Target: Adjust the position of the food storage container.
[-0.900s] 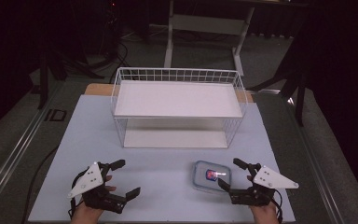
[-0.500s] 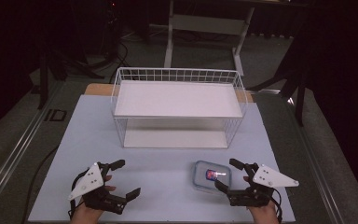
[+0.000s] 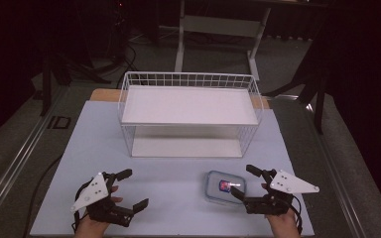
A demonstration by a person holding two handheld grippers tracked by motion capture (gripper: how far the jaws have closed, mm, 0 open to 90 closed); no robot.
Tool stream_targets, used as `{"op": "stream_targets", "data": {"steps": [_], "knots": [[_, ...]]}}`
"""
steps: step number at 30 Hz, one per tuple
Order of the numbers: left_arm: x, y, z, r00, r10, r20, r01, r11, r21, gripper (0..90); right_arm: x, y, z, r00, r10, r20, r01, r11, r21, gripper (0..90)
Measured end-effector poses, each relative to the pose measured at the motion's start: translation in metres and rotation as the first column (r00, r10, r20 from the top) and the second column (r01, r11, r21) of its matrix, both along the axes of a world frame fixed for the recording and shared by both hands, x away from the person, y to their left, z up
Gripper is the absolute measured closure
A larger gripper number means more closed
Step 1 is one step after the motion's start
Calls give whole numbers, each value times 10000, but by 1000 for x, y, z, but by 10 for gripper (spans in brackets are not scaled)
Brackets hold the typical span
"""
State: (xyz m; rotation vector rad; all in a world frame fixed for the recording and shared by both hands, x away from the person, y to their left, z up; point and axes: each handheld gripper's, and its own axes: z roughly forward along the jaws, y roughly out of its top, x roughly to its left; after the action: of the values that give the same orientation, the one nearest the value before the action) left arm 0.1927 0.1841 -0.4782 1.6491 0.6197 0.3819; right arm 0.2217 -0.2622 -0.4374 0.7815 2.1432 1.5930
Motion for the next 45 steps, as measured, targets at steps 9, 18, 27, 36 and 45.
{"op": "stream_targets", "data": {"steps": [9,18,27,36,45], "knots": [[1,1,-2,10000,39,-44,-39,10000,1,3,7,-12,3,9993,-343,-124,341,9992,-210,136],[1,-1,-3,10000,4,-70,-3,9999,112,3,13,-31,-21,9901,-1006,-978,894,9896,-1125,135],[1,-1,-3,10000,-17,-57,18,9999,153,3,11,-53,-41,9780,-1614,-1324,1393,9769,-1621,211],[2,1,-3,9999,47,-151,-46,10000,75,3,1,-58,-63,9679,-1834,-1717,1266,9465,-2969,533],[3,0,-5,9998,34,-195,-31,9999,114,3,5,-52,-75,9617,-1394,-2359,514,9375,-3442,898]]}}
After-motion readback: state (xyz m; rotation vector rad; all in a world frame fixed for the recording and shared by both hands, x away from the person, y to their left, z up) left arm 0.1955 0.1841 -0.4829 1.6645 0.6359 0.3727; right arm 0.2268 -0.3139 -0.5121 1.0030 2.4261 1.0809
